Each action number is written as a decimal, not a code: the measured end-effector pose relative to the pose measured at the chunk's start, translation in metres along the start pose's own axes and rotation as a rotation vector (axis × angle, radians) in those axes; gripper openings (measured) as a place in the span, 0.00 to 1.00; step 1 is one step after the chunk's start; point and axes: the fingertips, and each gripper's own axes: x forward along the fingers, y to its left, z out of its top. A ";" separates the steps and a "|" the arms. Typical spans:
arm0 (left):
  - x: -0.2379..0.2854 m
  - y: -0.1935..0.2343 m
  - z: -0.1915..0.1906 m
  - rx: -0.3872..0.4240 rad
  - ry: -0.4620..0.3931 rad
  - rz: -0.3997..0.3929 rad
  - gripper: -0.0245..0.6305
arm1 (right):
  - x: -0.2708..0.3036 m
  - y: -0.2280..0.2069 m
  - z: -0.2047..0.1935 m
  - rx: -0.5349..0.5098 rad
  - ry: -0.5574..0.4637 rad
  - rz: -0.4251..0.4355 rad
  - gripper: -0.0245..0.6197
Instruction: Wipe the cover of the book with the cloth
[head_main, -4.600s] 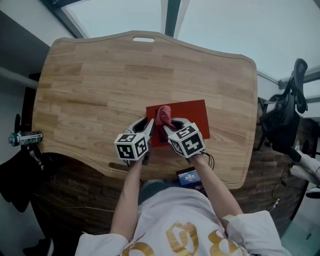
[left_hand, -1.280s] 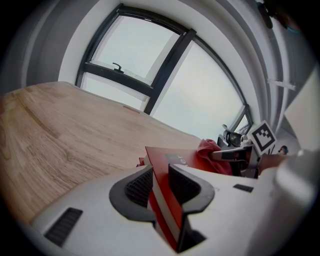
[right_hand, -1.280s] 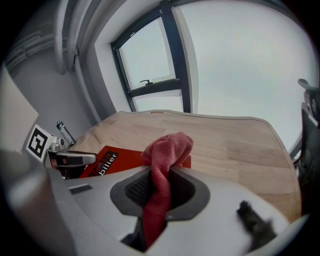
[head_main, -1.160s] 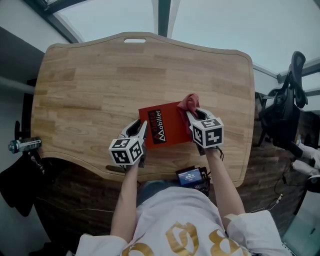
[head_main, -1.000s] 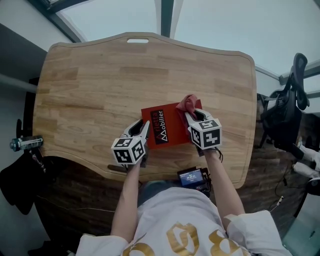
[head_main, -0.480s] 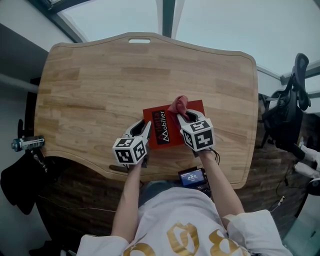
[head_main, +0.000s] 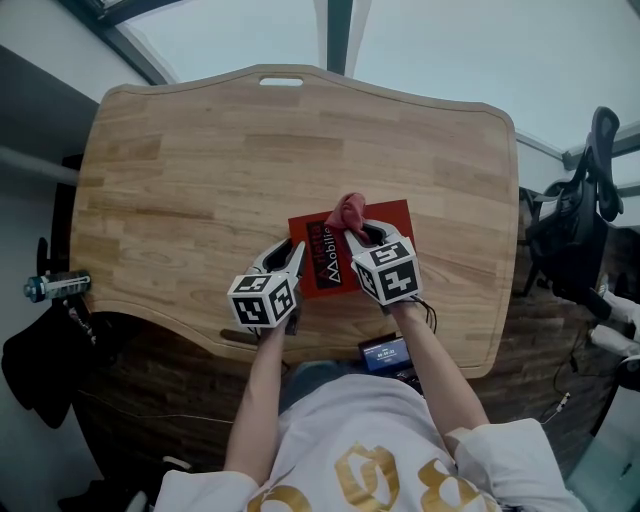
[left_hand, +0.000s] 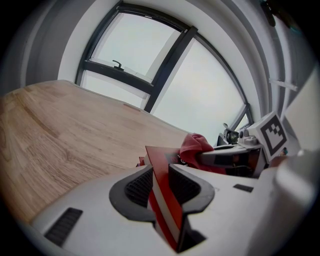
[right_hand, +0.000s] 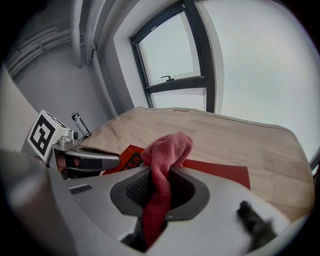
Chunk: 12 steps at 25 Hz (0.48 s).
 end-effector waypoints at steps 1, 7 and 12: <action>0.000 0.000 0.000 -0.001 0.001 0.001 0.20 | 0.001 0.002 0.001 -0.003 0.001 0.004 0.15; -0.001 0.001 0.000 0.005 0.001 0.002 0.20 | 0.006 0.017 0.002 -0.012 0.004 0.030 0.15; -0.001 0.001 0.000 0.009 0.001 0.004 0.20 | 0.008 0.032 0.001 -0.031 0.013 0.058 0.15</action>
